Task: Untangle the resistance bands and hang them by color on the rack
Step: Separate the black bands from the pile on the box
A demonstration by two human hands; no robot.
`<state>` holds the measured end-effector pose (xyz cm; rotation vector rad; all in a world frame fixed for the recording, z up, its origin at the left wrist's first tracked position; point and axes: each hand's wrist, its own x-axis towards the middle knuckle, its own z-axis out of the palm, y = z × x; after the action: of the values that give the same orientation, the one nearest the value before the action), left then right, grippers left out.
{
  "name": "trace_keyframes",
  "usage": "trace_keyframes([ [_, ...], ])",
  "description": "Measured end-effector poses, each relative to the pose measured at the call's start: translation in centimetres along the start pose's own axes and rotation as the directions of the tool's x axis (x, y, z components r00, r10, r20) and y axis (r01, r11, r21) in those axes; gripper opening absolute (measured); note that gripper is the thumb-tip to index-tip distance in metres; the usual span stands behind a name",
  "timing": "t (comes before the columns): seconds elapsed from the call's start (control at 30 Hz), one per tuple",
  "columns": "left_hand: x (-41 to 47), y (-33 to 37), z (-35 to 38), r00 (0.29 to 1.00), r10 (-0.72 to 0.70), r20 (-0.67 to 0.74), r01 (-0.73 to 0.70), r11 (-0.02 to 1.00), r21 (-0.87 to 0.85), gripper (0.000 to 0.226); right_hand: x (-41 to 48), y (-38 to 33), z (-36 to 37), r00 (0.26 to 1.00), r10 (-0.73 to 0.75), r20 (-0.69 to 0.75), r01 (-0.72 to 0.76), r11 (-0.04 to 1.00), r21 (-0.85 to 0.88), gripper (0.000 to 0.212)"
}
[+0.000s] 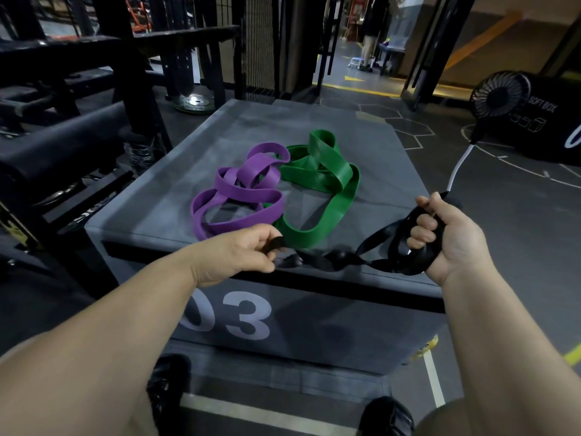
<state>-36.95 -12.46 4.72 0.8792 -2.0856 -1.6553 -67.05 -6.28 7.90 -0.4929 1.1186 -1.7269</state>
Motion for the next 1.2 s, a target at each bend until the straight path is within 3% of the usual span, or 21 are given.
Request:
trace_keyframes([
  [0.1, 0.7, -0.7, -0.1, 0.983, 0.008, -0.181, 0.022, 0.986, 0.163, 0.022, -0.1, 0.2, 0.2, 1.000, 0.003, 0.009, -0.002, 1.000, -0.011, 0.023],
  [0.23, 1.3, -0.8, -0.6, 0.861, 0.184, -0.474, 0.013, 0.923, 0.384, 0.032, -0.2, 0.0, 0.3, 1.000, -0.003, 0.009, 0.003, 1.000, 0.002, 0.023],
  [0.3, 1.5, -0.6, -0.6, 0.807, 0.176, -0.564, 0.010, 0.950, 0.311, 0.038, -0.2, -0.1, 0.3, 1.000, -0.002, 0.009, 0.002, 1.000, 0.015, 0.023],
  [0.37, 1.4, 0.2, -0.3, 0.785, 0.096, -0.612, -0.081, 0.995, 0.051, 0.040, -0.2, -0.2, 0.3, 1.000, -0.001, 0.007, 0.001, 1.000, 0.021, 0.023],
  [0.43, 1.0, 0.9, -0.2, 0.799, 0.056, -0.599, -0.158, 0.980, -0.118, 0.031, -0.2, -0.3, 0.2, 1.000, -0.003, -0.003, 0.004, 1.000, 0.031, 0.023],
  [0.5, 0.5, 1.1, -0.5, 0.866, 0.052, -0.498, -0.146, 0.978, -0.151, 0.028, -0.1, -0.4, 0.0, 1.000, -0.018, -0.019, 0.019, 0.999, 0.045, 0.022],
  [0.6, -0.1, 1.2, -0.8, 0.960, 0.043, -0.275, -0.060, 0.997, -0.053, 0.028, -0.1, -0.6, -0.2, 0.999, -0.027, -0.035, 0.029, 0.997, 0.065, 0.023],
  [0.7, -0.2, 1.1, -1.0, 0.986, -0.026, -0.167, 0.043, 0.994, 0.100, 0.029, -0.1, -0.6, -0.4, 0.999, -0.026, -0.039, 0.029, 0.997, 0.077, 0.023],
  [1.0, 0.0, 0.2, -1.4, 0.954, 0.059, -0.293, 0.089, 0.880, 0.466, 0.039, 0.0, -0.6, -0.5, 0.998, -0.019, -0.058, 0.025, 0.995, 0.099, 0.024],
  [1.2, 0.2, -0.6, -1.5, 0.962, 0.026, -0.271, 0.205, 0.588, 0.782, 0.035, 0.1, -0.7, -0.6, 0.998, -0.021, -0.056, 0.027, 0.993, 0.113, 0.024],
])
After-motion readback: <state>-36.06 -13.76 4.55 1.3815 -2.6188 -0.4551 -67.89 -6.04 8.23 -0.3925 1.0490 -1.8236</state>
